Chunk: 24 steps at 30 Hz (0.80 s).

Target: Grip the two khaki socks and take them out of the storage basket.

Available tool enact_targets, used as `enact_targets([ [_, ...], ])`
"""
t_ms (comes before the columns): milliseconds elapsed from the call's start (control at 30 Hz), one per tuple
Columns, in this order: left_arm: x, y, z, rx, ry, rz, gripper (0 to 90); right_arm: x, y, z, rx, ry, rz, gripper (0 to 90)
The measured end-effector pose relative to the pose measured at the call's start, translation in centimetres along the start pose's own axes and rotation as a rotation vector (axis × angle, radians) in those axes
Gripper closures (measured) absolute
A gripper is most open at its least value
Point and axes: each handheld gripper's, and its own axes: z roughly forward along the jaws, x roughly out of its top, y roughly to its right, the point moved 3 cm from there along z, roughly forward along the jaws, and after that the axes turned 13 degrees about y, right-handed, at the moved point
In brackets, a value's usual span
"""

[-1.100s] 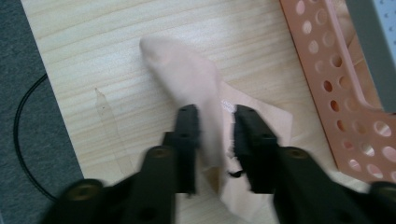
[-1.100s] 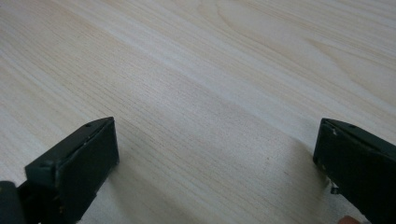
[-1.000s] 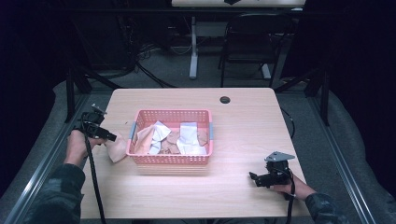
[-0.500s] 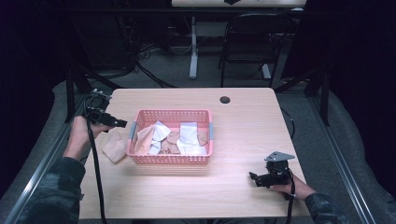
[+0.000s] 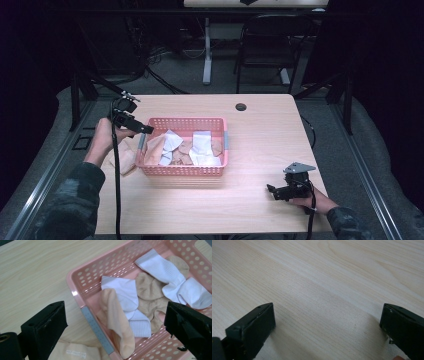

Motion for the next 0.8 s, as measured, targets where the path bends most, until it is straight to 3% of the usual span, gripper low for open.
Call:
enact_targets([
  [100, 0.4, 0.6, 0.5, -0.005, -0.001, 0.013, 5.1, 0.0, 0.0, 0.0, 0.000, 0.000, 0.000, 0.0],
  [267, 1.0, 1.7, 1.6, -0.025, -0.015, 0.052, 15.9, 0.0, 0.0, 0.0, 0.000, -0.002, 0.002, 0.0],
  [433, 1.1, 2.4, 2.7, -0.043, -0.043, 0.082, 20.4, 0.0, 0.0, 0.0, 0.000, -0.002, 0.002, 0.0],
  [600, 0.5, 2.4, 3.9, -0.028, -0.091, 0.107, 34.8, 0.0, 0.0, 0.0, 0.000, -0.002, 0.002, 0.0],
  [800, -0.4, 2.3, 5.3, -0.023, -0.136, 0.106, 44.8, 0.0, 0.0, 0.0, 0.000, -0.002, 0.003, 0.0],
])
